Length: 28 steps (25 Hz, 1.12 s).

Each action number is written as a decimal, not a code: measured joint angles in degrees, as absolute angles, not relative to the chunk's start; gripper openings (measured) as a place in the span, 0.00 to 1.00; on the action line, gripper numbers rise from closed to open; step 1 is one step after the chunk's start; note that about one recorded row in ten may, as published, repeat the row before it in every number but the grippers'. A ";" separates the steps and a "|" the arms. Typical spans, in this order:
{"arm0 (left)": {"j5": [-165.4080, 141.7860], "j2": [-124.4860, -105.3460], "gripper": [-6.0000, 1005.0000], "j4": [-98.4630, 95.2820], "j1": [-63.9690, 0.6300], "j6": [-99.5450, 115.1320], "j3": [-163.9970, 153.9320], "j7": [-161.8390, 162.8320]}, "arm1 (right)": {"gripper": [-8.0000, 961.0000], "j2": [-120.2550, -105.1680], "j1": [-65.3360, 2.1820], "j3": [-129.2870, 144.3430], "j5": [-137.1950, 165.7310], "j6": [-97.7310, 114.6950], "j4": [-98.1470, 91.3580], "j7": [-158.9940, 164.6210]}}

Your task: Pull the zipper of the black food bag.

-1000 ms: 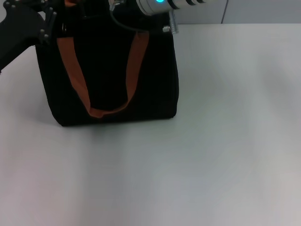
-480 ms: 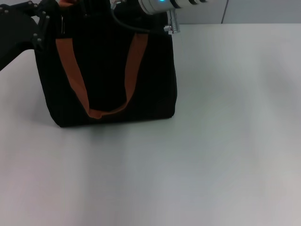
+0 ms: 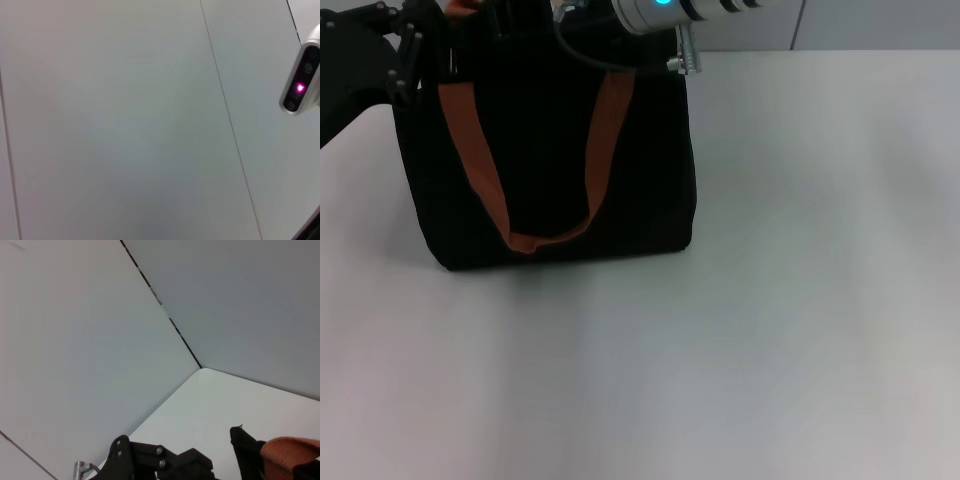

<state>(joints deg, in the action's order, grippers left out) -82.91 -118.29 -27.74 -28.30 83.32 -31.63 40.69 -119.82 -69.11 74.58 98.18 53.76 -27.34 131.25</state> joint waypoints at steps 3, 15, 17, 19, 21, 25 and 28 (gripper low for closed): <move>-82.65 -118.37 0.03 -27.69 -28.38 83.28 -31.64 40.69 | 0.27 -119.83 -68.94 74.51 98.04 53.58 -27.26 131.28; -82.61 -118.39 0.03 -27.68 -28.59 83.16 -31.64 40.80 | 0.43 -119.88 -69.25 74.93 97.94 53.73 -26.98 133.42; -82.60 -118.38 0.03 -27.68 -28.65 82.95 -31.64 40.82 | 0.43 -119.88 -69.27 74.95 97.92 53.93 -27.12 134.52; -82.60 -118.38 0.03 -27.68 -28.63 82.86 -31.59 40.83 | 0.43 -119.88 -69.29 74.95 97.90 54.41 -27.22 134.85; -82.60 -118.38 0.03 -27.68 -28.61 82.76 -31.48 40.83 | 0.43 -119.88 -69.30 74.92 97.90 54.71 -27.24 134.88; -82.60 -118.34 0.03 -27.69 -28.51 82.58 -30.89 40.86 | 0.42 -119.88 -69.32 74.97 97.90 55.27 -27.31 135.46; -82.31 -118.32 0.03 -27.73 -28.37 82.66 -30.80 40.87 | 0.42 -119.88 -69.31 75.01 97.90 55.34 -27.34 135.63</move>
<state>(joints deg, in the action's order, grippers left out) -82.31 -118.32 -27.73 -28.37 82.66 -30.80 40.87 -119.88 -69.31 75.01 97.90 55.33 -27.34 135.63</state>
